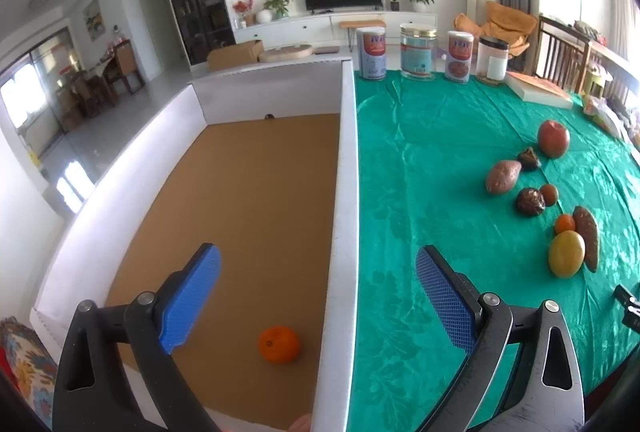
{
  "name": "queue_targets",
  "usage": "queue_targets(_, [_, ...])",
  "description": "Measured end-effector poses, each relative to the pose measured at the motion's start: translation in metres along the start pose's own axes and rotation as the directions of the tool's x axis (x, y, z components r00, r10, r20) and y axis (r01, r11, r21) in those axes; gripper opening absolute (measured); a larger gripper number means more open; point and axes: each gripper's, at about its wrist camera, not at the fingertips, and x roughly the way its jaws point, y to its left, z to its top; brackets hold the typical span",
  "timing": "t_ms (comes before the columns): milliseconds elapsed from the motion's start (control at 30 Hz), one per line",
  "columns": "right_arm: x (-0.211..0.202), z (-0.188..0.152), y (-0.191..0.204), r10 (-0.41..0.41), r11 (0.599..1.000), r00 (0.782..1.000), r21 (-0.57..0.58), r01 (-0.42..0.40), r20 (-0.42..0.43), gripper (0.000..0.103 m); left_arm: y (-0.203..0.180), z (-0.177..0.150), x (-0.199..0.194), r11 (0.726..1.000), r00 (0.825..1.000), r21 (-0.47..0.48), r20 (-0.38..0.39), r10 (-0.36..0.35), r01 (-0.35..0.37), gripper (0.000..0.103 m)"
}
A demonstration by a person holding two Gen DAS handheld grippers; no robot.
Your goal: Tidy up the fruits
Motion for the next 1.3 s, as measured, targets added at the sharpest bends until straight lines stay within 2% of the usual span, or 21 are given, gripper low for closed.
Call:
queue_targets(200, [-0.001, 0.0, 0.001, 0.0, 1.0, 1.0, -0.001, 0.0, 0.004, 0.103, -0.009, -0.002, -0.005, 0.999, 0.999, 0.034, 0.02, 0.026, -0.027, 0.099])
queue_targets(267, [-0.001, 0.0, 0.001, 0.0, 1.0, 1.0, -0.002, 0.0, 0.007, 0.103, -0.01, 0.001, -0.017, 0.997, 0.994, 0.016, 0.086, 0.072, -0.074, 0.099])
queue_targets(367, [-0.002, -0.001, 0.001, 0.001, 1.0, 1.0, -0.002, -0.001, 0.011, 0.103, -0.019, 0.003, -0.052, 0.992, 0.961, 0.005, 0.248, 0.119, -0.125, 0.099])
queue_targets(467, [-0.002, -0.002, 0.001, 0.0, 1.0, 1.0, -0.002, 0.0, 0.016, 0.103, -0.035, 0.004, -0.085, 0.998, 0.929, 0.015, 0.367, 0.052, -0.062, 0.102])
queue_targets(567, [-0.002, -0.002, 0.001, 0.0, 1.0, 1.0, -0.002, 0.0, 0.02, 0.103, -0.053, 0.0, -0.101, 0.998, 0.916, 0.018, 0.396, -0.063, 0.061, 0.102])
queue_targets(633, [-0.002, -0.003, 0.001, 0.0, 1.0, 1.0, -0.002, 0.0, 0.023, 0.103, -0.07, -0.008, -0.099, 0.986, 0.917, 0.015, 0.367, -0.157, 0.163, 0.102])
queue_targets(733, [-0.002, -0.004, 0.0, 0.0, 1.0, 1.0, -0.003, 0.0, 0.029, 0.103, -0.102, -0.023, -0.08, 0.961, 0.926, 0.047, 0.258, -0.276, 0.274, 0.102])
queue_targets(767, [-0.002, -0.004, 0.0, 0.0, 1.0, 1.0, -0.003, 0.0, 0.031, 0.103, -0.115, -0.029, -0.07, 0.959, 0.934, 0.064, 0.216, -0.283, 0.276, 0.102])
queue_targets(833, [-0.002, -0.005, 0.0, 0.001, 1.0, 0.999, -0.004, -0.001, 0.033, 0.103, -0.135, -0.038, -0.045, 0.965, 0.96, 0.11, 0.123, -0.251, 0.239, 0.102])
queue_targets(900, [-0.003, -0.005, 0.0, 0.001, 1.0, 0.999, -0.005, -0.001, 0.033, 0.103, -0.146, -0.044, -0.017, 0.966, 0.972, 0.13, 0.041, -0.23, 0.223, 0.102])
queue_targets(1000, [-0.003, -0.005, 0.0, 0.001, 1.0, 0.999, -0.005, -0.001, 0.034, 0.103, -0.15, -0.048, 0.024, 0.959, 0.963, 0.105, -0.089, -0.254, 0.262, 0.102])
queue_targets(1067, [-0.003, -0.006, 0.0, -0.001, 1.0, 0.999, -0.005, 0.001, 0.036, 0.103, -0.152, -0.049, 0.046, 0.96, 0.956, 0.084, -0.146, -0.254, 0.268, 0.102])
queue_targets(1167, [-0.003, -0.006, 0.0, -0.003, 1.0, 0.999, -0.005, 0.003, 0.041, 0.103, -0.156, -0.048, 0.068, 0.964, 0.955, 0.1, -0.193, -0.224, 0.247, 0.103])
queue_targets(1300, [-0.003, -0.006, 0.0, -0.003, 1.0, 0.999, -0.009, 0.003, 0.038, 0.103, -0.153, -0.044, 0.072, 0.963, 0.952, 0.078, -0.188, -0.241, 0.259, 0.103])
